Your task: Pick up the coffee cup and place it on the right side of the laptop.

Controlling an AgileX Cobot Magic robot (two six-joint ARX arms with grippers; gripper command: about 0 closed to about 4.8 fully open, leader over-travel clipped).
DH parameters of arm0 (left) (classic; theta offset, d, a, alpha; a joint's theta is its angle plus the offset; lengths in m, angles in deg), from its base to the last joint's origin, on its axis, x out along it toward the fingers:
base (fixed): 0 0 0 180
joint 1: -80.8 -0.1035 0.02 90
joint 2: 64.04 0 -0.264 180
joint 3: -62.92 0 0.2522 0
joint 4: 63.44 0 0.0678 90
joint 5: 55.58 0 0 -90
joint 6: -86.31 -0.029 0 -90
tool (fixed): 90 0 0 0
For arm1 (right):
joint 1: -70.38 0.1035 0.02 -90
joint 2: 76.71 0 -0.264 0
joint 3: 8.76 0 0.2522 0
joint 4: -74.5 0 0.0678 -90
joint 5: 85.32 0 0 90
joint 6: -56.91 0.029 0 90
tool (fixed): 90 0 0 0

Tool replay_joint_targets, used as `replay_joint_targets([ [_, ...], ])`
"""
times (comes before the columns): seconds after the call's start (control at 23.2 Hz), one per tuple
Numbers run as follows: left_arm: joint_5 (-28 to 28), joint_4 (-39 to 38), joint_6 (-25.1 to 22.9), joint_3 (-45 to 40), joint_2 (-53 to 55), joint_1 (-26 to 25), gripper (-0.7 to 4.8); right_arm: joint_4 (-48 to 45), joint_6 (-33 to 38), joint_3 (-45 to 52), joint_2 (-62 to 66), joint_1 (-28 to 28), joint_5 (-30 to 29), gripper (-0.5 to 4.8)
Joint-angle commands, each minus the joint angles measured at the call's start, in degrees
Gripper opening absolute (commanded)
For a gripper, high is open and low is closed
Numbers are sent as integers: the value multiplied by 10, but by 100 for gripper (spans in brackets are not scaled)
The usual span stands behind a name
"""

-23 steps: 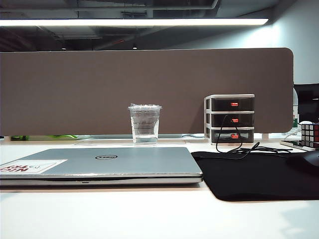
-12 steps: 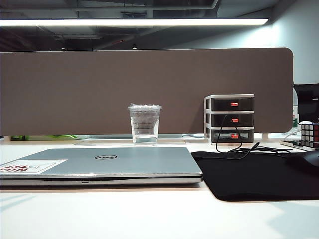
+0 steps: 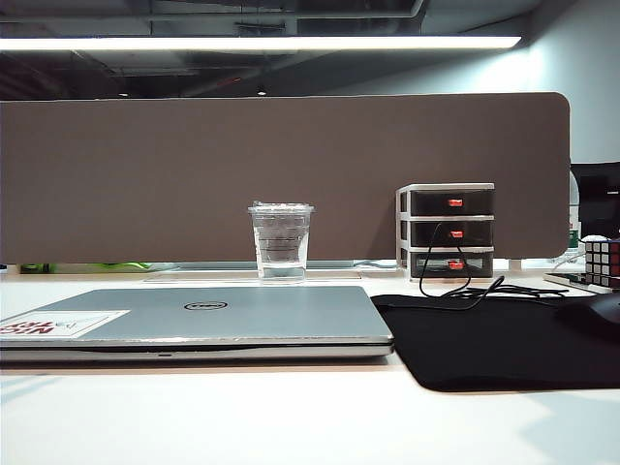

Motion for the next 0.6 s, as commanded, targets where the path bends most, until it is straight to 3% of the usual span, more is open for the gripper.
replay_joint_targets([
  [0.04,-29,11,-1,9,0,26,51,-6,2,3,-1,0,-1,-1],
  [0.17,-78,11,-25,32,1,61,-5,-6,2,3,-1,0,-1,-1],
  [0.35,-113,11,-27,61,49,89,-5,-6,2,3,-1,0,-1,-1],
  [0.43,-113,13,-29,76,90,90,-1,-6,2,3,-1,0,-1,-1],
  [0.56,-113,71,-51,95,167,91,52,-6,2,3,-1,0,-1,-1],
  [0.6,-113,126,-55,101,210,91,73,-6,2,3,-1,0,-1,-1],
])
